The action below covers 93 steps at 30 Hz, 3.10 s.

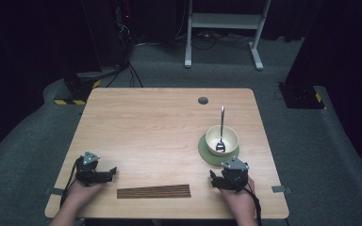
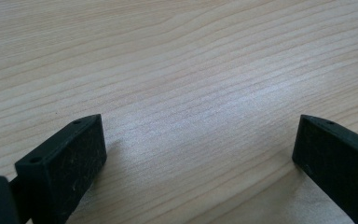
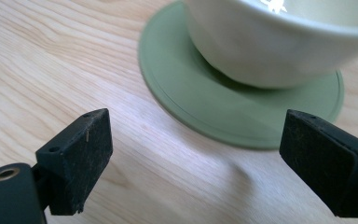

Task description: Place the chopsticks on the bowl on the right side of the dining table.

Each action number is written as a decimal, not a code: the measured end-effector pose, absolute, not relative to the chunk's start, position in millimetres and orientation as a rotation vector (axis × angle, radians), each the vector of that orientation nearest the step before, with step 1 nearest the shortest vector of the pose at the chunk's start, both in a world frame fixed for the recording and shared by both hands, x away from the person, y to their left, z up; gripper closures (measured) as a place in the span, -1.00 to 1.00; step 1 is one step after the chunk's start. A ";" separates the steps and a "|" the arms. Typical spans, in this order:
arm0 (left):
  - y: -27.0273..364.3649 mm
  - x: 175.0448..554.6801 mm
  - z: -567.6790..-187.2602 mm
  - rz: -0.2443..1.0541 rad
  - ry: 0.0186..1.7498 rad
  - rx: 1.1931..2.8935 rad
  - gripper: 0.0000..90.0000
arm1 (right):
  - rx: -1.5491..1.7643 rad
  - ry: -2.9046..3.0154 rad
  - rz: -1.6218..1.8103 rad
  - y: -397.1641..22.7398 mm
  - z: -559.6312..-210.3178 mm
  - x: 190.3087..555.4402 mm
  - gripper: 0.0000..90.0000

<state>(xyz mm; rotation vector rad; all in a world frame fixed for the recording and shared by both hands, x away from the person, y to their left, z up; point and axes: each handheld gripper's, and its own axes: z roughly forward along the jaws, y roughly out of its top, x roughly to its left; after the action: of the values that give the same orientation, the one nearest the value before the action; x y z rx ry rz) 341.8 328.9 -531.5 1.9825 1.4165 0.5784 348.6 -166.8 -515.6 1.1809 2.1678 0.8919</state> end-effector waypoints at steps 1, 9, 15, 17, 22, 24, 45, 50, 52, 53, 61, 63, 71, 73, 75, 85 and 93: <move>328.8 341.8 -531.5 0.579 1.416 1.982 -0.94 | 1.170 2.172 0.895 -164.7 -515.0 348.3 -0.80; 328.7 341.6 -531.3 0.574 1.394 1.998 -0.94 | 1.137 2.196 0.936 -147.6 -511.6 347.0 -0.80; 328.6 341.7 -531.4 0.573 1.391 1.997 -0.94 | 1.133 2.244 0.967 -133.0 -512.8 347.0 -0.80; 328.6 341.7 -531.4 0.573 1.391 1.997 -0.94 | 1.122 2.254 0.966 -130.2 -513.5 346.5 -0.79; 328.7 340.9 -531.4 0.568 1.385 1.999 -0.94 | 1.065 2.297 0.980 -112.0 -513.4 343.2 -0.79; 328.6 340.9 -531.5 0.566 1.386 1.997 -0.94 | 1.059 2.319 0.988 -106.0 -512.9 342.6 -0.78; 329.1 340.2 -531.3 0.564 1.380 2.001 -0.92 | 0.940 2.506 1.132 -62.4 -512.3 328.8 -0.07; 329.1 340.2 -531.3 0.563 1.380 2.000 -0.92 | 0.916 2.526 1.135 -65.0 -512.5 327.6 0.21; 329.2 340.3 -531.3 0.562 1.379 2.002 -0.92 | 0.919 2.526 1.148 -66.2 -511.4 328.3 0.29; 329.2 340.3 -531.3 0.562 1.379 2.002 -0.92 | 0.919 2.526 1.148 -66.2 -511.4 328.3 0.29; 329.2 340.2 -531.3 0.563 1.379 2.001 -0.92 | 0.897 2.549 1.140 -68.9 -510.4 324.0 0.56; 329.2 340.2 -531.3 0.563 1.379 2.001 -0.92 | 0.906 2.554 1.146 -70.5 -510.9 324.3 0.57; 329.3 340.3 -531.3 0.561 1.377 2.002 -0.92 | 0.904 2.578 1.131 -72.0 -512.2 324.0 0.64; 329.4 340.4 -531.3 0.561 1.377 2.003 -0.92 | 0.909 2.583 1.137 -72.5 -512.7 324.6 0.64; 329.3 340.3 -531.3 0.561 1.377 2.003 -0.92 | 0.908 2.587 1.133 -72.2 -513.2 325.0 0.64; 329.6 340.4 -531.3 0.562 1.375 2.003 -0.92 | 0.902 2.598 1.112 -68.1 -515.0 325.4 0.68; 330.0 340.4 -531.2 0.563 1.372 2.004 -0.91 | 0.923 2.583 1.098 -71.2 -516.1 329.2 0.70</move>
<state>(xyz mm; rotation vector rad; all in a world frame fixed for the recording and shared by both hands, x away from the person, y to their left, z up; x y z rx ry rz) 340.4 330.0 -531.2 2.0037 1.3722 0.5628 329.2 -71.2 -516.1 0.9234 2.5825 1.0980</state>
